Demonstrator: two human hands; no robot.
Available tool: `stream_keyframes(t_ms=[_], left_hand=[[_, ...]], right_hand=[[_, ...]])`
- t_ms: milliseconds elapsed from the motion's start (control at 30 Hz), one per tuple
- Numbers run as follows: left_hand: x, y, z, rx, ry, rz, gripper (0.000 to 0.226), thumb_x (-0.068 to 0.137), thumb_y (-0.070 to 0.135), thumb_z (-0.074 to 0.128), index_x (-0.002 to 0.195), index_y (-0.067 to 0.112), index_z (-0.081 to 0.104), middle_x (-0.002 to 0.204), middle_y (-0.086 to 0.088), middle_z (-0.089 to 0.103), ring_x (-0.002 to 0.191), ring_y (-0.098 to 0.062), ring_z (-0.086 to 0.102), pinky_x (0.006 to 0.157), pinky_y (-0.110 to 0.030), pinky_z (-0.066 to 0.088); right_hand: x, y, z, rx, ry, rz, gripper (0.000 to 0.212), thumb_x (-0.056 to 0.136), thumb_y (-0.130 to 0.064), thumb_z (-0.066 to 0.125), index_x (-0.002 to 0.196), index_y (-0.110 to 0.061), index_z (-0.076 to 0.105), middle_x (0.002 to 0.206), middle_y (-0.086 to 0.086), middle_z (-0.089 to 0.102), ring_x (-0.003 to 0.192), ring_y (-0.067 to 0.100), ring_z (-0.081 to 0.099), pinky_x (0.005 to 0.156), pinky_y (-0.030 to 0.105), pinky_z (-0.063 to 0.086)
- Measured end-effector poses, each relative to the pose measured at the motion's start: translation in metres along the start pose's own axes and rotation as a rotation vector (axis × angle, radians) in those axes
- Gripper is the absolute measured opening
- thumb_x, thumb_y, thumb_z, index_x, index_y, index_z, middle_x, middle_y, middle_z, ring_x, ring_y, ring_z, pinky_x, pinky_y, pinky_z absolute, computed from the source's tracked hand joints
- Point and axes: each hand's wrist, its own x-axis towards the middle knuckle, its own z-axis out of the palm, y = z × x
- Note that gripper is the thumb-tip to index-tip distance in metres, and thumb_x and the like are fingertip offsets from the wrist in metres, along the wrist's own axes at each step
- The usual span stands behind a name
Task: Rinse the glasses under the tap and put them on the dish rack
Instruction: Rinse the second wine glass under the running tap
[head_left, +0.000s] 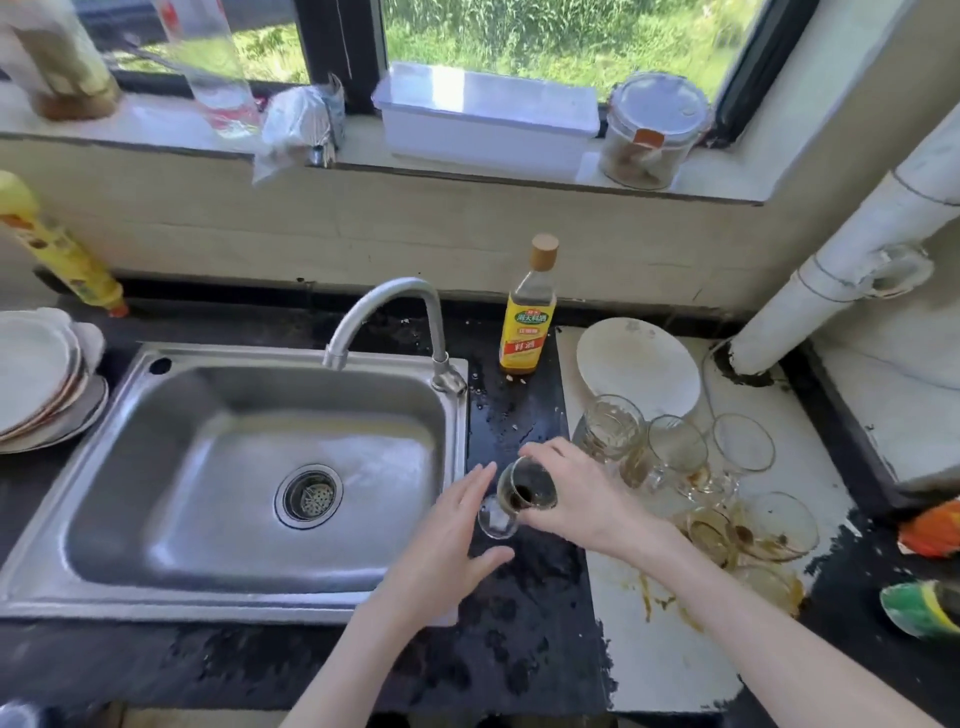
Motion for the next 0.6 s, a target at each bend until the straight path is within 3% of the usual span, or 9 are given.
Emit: stream_keyframes(t_ms=[100,167,267,433,533,600], left_hand=[[0.002,-0.018,-0.025,-0.190,0.072,-0.043,0.079,0.082,0.030,0.069,0.142,0.029,0.017,0.135,0.025,0.027,0.125,0.010,0.027,0.099,0.002,0.015],[0.002,-0.037,-0.040,-0.251,0.136,-0.054,0.070,0.081,0.024,0.070,0.130,0.036,0.022,0.122,0.030,0.031,0.107,0.019,0.036,0.091,0.004,0.022],[0.003,-0.073,-0.063,-0.279,0.156,-0.067,0.062,0.081,0.021,0.070,0.120,0.044,0.028,0.118,0.032,0.036,0.106,0.022,0.040,0.088,0.002,0.030],[0.012,-0.122,-0.087,-0.426,0.132,-0.149,0.060,0.077,0.015,0.074,0.123,0.026,0.038,0.117,0.004,0.051,0.094,0.005,0.057,0.082,-0.007,0.043],[0.020,-0.148,-0.095,-0.541,0.168,-0.220,0.057,0.075,0.011,0.074,0.117,0.030,0.042,0.112,-0.001,0.054,0.085,0.000,0.062,0.083,-0.017,0.049],[0.022,-0.162,-0.097,-0.582,0.192,-0.258,0.056,0.074,0.010,0.075,0.111,0.036,0.043,0.107,0.001,0.055,0.080,0.003,0.062,0.081,-0.019,0.050]], right_hand=[[0.024,-0.034,0.014,0.159,0.006,-0.024,0.061,0.078,-0.034,0.071,0.132,-0.019,0.045,0.118,-0.001,0.048,0.112,0.015,0.049,0.096,0.029,0.041],[0.040,-0.055,0.024,0.254,0.003,0.007,0.065,0.077,-0.033,0.072,0.134,-0.020,0.044,0.116,-0.005,0.047,0.109,0.010,0.049,0.096,0.025,0.040],[0.065,-0.080,0.042,0.383,-0.015,0.060,0.069,0.075,-0.030,0.074,0.136,-0.020,0.043,0.117,-0.007,0.047,0.108,0.008,0.047,0.096,0.022,0.040],[0.109,-0.095,0.065,0.518,-0.074,0.138,0.068,0.084,-0.041,0.065,0.143,-0.026,0.035,0.132,-0.006,0.048,0.116,0.006,0.047,0.102,0.025,0.039],[0.139,-0.080,0.068,0.502,0.127,0.232,0.064,0.090,-0.041,0.055,0.145,-0.021,0.030,0.144,-0.001,0.040,0.130,0.011,0.039,0.110,0.033,0.032],[0.156,-0.067,0.067,0.422,0.274,0.326,0.062,0.093,-0.035,0.052,0.146,-0.014,0.026,0.149,0.005,0.032,0.136,0.016,0.032,0.112,0.028,0.024]])
